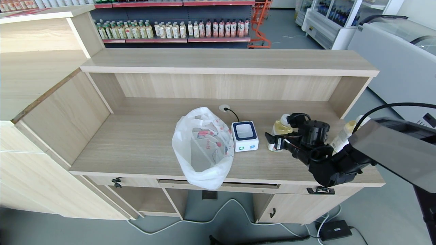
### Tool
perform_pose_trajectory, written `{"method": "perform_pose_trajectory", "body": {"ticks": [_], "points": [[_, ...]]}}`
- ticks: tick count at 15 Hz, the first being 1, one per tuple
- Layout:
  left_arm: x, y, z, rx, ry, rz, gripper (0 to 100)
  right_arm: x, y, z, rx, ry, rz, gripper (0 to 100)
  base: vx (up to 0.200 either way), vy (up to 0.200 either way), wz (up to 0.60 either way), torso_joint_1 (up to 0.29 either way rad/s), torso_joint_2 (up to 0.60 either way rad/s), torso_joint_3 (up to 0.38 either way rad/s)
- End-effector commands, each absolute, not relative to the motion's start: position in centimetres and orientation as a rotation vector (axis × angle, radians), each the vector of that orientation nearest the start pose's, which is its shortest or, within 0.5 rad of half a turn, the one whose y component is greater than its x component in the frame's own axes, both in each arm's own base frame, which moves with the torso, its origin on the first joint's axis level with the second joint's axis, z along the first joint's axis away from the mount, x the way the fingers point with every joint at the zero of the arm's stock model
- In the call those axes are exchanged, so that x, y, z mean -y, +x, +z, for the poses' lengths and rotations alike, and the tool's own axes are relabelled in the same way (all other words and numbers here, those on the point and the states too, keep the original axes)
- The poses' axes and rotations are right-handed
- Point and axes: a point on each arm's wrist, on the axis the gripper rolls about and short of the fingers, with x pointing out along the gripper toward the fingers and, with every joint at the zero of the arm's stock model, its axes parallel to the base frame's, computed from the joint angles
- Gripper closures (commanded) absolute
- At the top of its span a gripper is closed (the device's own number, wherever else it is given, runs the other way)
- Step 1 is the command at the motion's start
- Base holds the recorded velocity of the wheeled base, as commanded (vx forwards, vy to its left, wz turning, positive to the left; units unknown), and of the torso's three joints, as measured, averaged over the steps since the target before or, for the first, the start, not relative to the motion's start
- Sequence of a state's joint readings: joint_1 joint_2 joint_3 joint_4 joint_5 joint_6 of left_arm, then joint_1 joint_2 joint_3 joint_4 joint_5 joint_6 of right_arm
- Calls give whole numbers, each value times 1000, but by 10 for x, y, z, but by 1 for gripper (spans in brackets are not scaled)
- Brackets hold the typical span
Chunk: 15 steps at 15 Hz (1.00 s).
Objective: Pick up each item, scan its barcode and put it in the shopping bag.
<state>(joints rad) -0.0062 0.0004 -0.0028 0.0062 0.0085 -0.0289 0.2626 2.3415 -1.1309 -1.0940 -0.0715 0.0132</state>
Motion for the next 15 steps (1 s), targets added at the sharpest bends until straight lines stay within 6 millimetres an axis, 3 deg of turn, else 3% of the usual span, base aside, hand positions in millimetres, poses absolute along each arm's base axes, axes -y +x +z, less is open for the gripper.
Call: {"method": "perform_pose_trajectory", "body": {"ticks": [1, 9, 15], "points": [[0, -23, 75, -5, -29, 3, 0, -115, 434, 62, -113, -5, 192, 0, 0, 0, 0, 0, 0, 0], [0, -23, 76, -3, -29, 3, 0, -123, 460, 54, -83, 1, 209, 0, 0, 0, 0, 0, 0, 0], [0, -23, 76, -3, -29, 3, 0, -126, 469, 43, -79, 0, 256, 0, 0, 0, 0, 0, 0, 0]]}}
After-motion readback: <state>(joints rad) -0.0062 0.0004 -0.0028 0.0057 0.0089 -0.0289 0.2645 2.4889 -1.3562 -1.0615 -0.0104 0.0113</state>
